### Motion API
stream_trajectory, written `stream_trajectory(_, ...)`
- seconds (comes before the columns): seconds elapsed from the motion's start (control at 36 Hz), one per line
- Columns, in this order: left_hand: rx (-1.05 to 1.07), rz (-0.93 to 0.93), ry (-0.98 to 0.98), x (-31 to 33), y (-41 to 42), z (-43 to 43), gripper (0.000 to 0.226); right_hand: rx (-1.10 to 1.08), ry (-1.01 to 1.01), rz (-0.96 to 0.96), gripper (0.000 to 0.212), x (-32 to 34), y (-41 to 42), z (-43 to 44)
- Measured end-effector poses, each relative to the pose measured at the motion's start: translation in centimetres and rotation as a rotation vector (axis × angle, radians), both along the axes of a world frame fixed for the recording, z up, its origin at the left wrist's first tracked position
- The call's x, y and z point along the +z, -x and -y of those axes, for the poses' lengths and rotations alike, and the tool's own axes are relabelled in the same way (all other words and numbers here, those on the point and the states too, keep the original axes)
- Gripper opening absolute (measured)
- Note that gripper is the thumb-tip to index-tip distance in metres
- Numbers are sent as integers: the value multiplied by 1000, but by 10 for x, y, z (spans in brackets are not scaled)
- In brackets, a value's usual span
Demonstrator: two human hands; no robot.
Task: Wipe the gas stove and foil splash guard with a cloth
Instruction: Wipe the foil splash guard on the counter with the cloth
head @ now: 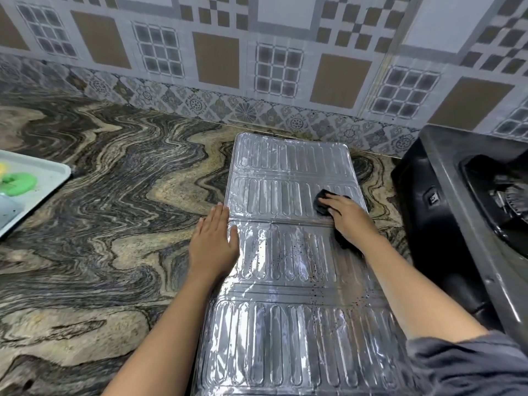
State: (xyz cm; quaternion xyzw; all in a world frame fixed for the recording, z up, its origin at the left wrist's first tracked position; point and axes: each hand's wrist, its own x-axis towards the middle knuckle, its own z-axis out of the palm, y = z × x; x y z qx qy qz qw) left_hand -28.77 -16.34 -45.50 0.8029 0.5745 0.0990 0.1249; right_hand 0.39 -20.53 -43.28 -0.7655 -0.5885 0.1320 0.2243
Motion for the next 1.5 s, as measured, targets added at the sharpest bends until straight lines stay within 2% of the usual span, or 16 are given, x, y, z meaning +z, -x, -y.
stream_trajectory(0.14, 1, 13, -10, -1, 0, 0, 57, -246, 69, 90, 38, 3, -5, 24)
stream_trajectory(0.31, 1, 31, -25, 0, 0, 0, 55, -371, 89, 207, 42, 1, 14, 49)
stream_trajectory(0.5, 0, 58, -30, -1, 0, -1, 55, -437, 109, 253, 45, 3, 35, 80)
stream_trajectory(0.64, -39, 84, -23, -1, 4, -4, 55, -417, 116, 304, 47, -3, 43, 99)
stream_trajectory(0.83, -116, 247, 94, 12, 15, -7, 55, -416, 122, 281, 47, 2, 45, 98)
stream_trajectory(0.97, -94, 321, 76, 23, 23, 9, 58, -396, 155, 224, 47, 7, 44, 97)
stream_trajectory(1.17, -9, 247, 85, 14, 40, 78, 58, -294, 285, 82, 47, 21, 37, 100)
stream_trajectory(1.33, 25, 213, 72, 11, 53, 113, 56, -215, 312, 1, 50, 24, 49, 110)
stream_trajectory(1.42, 37, 198, 66, 13, 52, 119, 56, -167, 293, 23, 52, 22, 50, 116)
stream_trajectory(1.5, 46, 174, 62, 13, 52, 120, 57, -160, 238, 140, 52, 17, 46, 120)
